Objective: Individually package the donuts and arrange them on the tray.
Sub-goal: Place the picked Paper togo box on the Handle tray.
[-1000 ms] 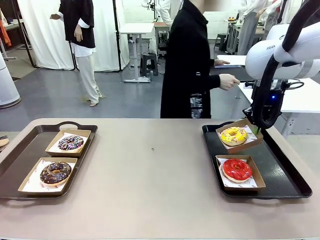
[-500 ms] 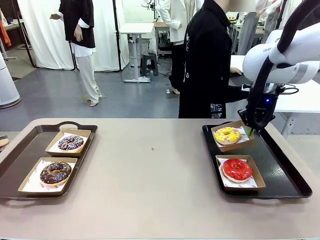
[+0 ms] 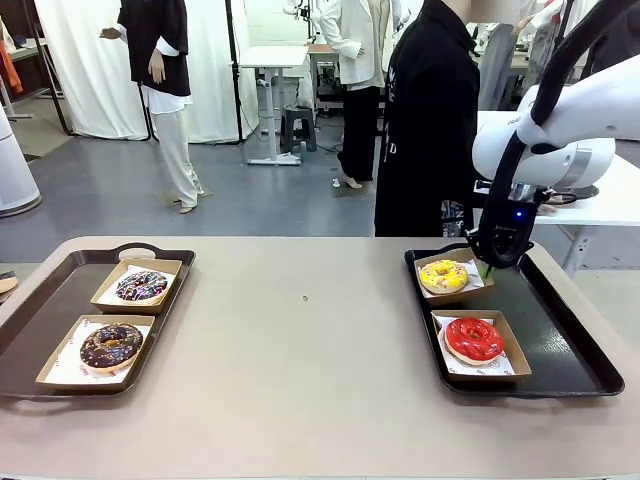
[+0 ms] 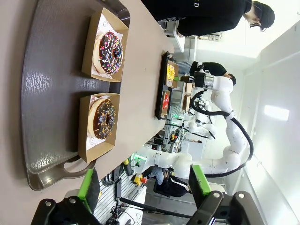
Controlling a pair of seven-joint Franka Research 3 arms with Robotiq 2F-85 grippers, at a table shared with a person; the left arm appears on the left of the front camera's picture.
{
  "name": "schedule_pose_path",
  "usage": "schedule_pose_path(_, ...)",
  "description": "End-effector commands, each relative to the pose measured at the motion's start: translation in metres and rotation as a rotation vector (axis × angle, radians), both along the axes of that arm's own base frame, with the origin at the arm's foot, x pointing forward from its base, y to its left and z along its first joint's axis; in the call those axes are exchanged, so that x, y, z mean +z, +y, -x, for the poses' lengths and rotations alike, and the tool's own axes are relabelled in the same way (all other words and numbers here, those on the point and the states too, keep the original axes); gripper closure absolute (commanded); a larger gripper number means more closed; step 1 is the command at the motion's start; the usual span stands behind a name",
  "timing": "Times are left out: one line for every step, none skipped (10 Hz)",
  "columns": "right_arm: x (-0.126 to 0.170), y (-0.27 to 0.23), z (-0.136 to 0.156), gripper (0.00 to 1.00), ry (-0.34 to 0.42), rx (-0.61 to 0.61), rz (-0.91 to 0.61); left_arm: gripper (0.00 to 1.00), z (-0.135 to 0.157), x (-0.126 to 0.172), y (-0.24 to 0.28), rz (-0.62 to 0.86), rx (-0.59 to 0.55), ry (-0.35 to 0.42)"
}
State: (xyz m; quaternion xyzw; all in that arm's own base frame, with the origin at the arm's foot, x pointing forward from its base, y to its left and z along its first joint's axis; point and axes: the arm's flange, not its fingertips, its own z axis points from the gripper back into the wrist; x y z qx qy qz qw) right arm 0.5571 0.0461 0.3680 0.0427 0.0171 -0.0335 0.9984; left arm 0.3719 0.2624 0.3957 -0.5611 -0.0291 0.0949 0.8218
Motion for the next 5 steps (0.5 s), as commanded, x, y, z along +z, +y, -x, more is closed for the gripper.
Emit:
schedule_pose_path(-0.007,-0.0023,-0.0071,0.99,0.0,-0.007,0.003,0.0,0.0004,0.0016,-0.0006,0.013,0.016,0.001)
schedule_pose_path(-0.0093,-0.0018,-0.0082,0.99,0.01,-0.009,0.008,0.0,0.0004,0.0016,-0.0006,0.013,0.016,0.001)
schedule_pose_path(-0.0095,-0.0012,-0.0077,0.84,0.009,0.004,0.01,0.0,0.0004,0.0016,-0.0006,0.013,0.016,0.001)
schedule_pose_path(-0.0075,-0.0006,-0.007,0.4,0.008,0.02,0.012,0.0,0.0004,0.0016,-0.0006,0.013,0.016,0.001)
schedule_pose_path(-0.0053,-0.0005,-0.0063,0.25,0.005,0.017,0.012,0.0,0.0004,0.0016,-0.0006,0.013,0.016,0.001)
